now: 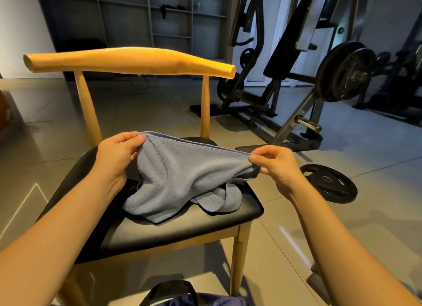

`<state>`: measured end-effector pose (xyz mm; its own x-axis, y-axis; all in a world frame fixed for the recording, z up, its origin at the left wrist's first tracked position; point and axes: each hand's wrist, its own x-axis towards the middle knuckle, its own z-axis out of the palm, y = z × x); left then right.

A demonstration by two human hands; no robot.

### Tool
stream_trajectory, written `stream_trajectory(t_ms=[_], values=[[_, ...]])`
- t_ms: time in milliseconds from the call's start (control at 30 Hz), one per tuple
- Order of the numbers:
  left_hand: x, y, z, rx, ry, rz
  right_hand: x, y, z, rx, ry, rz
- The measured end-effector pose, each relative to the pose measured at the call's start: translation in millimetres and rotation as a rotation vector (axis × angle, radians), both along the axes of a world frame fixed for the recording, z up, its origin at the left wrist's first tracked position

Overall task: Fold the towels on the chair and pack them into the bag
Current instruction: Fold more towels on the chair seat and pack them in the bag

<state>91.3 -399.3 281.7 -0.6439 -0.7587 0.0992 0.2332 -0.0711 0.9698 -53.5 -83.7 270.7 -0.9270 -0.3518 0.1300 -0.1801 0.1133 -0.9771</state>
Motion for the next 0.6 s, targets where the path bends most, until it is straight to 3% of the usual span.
stream_trajectory(t_ms=[167,467,600], values=[[0,-6,-4,-0.005,-0.034,-0.001,2,6,1,0.089,0.015,0.14],[-2,-15,-12,-0.025,-0.041,0.002,2,2,-3,0.426,0.155,0.144],[0,-18,-13,-0.297,-0.106,0.072,4,0,6,0.545,0.253,0.124]])
